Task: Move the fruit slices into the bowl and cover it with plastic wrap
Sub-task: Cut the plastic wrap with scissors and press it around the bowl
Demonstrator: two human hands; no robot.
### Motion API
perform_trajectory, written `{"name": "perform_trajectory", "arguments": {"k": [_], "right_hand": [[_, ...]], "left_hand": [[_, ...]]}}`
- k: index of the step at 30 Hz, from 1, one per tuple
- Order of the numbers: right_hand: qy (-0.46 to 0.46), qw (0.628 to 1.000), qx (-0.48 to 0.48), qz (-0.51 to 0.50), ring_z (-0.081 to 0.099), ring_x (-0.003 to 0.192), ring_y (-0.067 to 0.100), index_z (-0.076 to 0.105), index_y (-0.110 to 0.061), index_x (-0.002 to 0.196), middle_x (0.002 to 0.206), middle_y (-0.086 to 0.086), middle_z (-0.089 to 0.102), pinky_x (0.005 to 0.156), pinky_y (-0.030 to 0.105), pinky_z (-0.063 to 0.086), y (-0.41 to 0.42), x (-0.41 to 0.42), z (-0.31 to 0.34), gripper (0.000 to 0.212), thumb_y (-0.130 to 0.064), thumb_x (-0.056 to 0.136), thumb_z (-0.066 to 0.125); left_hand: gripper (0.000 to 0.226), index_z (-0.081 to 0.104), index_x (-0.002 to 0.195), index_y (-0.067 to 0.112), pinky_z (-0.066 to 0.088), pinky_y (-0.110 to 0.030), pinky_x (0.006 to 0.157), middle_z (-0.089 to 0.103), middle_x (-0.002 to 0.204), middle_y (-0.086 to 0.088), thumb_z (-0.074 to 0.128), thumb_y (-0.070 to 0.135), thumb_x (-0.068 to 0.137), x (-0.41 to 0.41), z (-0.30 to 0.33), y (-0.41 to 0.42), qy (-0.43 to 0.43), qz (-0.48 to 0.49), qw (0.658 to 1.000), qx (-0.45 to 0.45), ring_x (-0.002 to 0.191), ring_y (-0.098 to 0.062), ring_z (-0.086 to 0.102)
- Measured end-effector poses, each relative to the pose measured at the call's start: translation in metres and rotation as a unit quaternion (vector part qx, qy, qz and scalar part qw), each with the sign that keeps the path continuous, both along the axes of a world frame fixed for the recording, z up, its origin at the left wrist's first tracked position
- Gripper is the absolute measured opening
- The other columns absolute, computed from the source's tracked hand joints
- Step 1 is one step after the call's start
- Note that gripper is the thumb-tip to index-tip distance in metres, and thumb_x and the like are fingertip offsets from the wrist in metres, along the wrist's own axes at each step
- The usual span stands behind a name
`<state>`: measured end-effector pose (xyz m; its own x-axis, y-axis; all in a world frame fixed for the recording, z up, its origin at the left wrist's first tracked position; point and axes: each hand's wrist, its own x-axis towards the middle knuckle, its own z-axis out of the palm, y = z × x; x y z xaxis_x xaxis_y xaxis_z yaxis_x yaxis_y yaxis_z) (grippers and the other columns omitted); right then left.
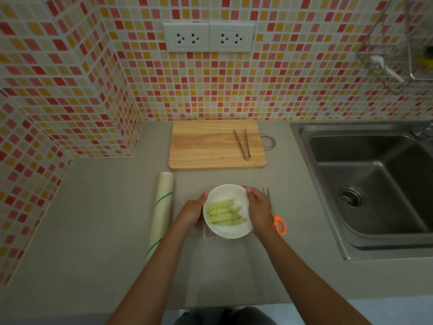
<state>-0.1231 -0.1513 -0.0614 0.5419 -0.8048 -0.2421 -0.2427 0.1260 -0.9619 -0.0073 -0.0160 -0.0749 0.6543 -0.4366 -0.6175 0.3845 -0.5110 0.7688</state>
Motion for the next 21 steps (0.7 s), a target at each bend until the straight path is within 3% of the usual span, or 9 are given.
{"name": "perform_trajectory", "arguments": {"k": [5, 10, 12, 16, 18, 21], "right_hand": [[0.003, 1.000, -0.003, -0.002, 0.066, 0.100, 0.028, 0.073, -0.004, 0.102, 0.100, 0.011, 0.073, 0.091, 0.045, 0.053, -0.001, -0.001, 0.000, 0.028, -0.011, 0.097, 0.046], [0.006, 1.000, 0.000, -0.012, 0.066, 0.099, 0.028, 0.073, -0.006, 0.100, 0.099, 0.011, 0.073, 0.090, 0.044, 0.053, -0.002, -0.002, 0.000, 0.028, -0.012, 0.097, 0.046], [0.009, 1.000, -0.006, -0.002, 0.066, 0.099, 0.027, 0.073, -0.006, 0.101, 0.099, 0.011, 0.073, 0.090, 0.044, 0.053, -0.001, -0.001, -0.002, 0.028, -0.012, 0.097, 0.046], [0.008, 1.000, -0.008, -0.019, 0.066, 0.098, 0.025, 0.073, -0.007, 0.101, 0.098, 0.007, 0.073, 0.089, 0.040, 0.054, -0.002, -0.001, -0.004, 0.028, -0.012, 0.097, 0.046], [0.006, 1.000, -0.009, -0.024, 0.066, 0.097, 0.024, 0.073, -0.009, 0.101, 0.095, 0.004, 0.072, 0.086, 0.037, 0.053, -0.002, -0.001, -0.005, 0.028, -0.012, 0.097, 0.046], [0.008, 1.000, -0.022, -0.017, 0.066, 0.095, 0.022, 0.073, -0.009, 0.102, 0.094, 0.003, 0.072, 0.084, 0.035, 0.053, 0.000, 0.001, -0.006, 0.029, -0.012, 0.097, 0.045]], "left_hand": [[0.056, 0.068, 0.079, 0.004, 0.042, -0.034, 0.079, 0.063, 0.083, -0.017, 0.044, 0.052, 0.095, -0.002, 0.004, 0.003, 0.006, 0.004, 0.999, -0.034, 0.081, -0.027, 0.056], [0.041, 0.069, 0.087, 0.005, 0.048, -0.040, 0.087, 0.065, 0.089, -0.016, 0.054, 0.043, 0.094, -0.002, 0.007, 0.010, 0.078, 0.011, 0.995, -0.059, 0.085, -0.028, 0.058], [0.033, 0.067, 0.085, 0.005, 0.047, -0.039, 0.085, 0.064, 0.082, -0.013, 0.053, 0.032, 0.096, -0.001, 0.007, 0.012, 0.098, 0.025, 0.991, -0.087, 0.080, -0.025, 0.057], [0.032, 0.054, 0.073, 0.009, 0.048, -0.023, 0.055, 0.051, 0.058, -0.003, 0.043, 0.018, 0.101, 0.004, 0.007, 0.012, 0.129, 0.103, 0.974, -0.152, 0.047, -0.008, 0.051], [0.033, 0.050, 0.072, 0.009, 0.047, -0.024, 0.050, 0.051, 0.057, -0.004, 0.041, 0.020, 0.102, 0.003, 0.008, 0.012, 0.115, 0.125, 0.974, -0.151, 0.048, -0.012, 0.051], [0.050, 0.051, 0.062, 0.010, 0.044, -0.028, 0.057, 0.047, 0.053, -0.004, 0.040, 0.040, 0.100, 0.002, 0.010, 0.008, 0.111, 0.104, 0.981, -0.122, 0.054, -0.018, 0.047]]}}
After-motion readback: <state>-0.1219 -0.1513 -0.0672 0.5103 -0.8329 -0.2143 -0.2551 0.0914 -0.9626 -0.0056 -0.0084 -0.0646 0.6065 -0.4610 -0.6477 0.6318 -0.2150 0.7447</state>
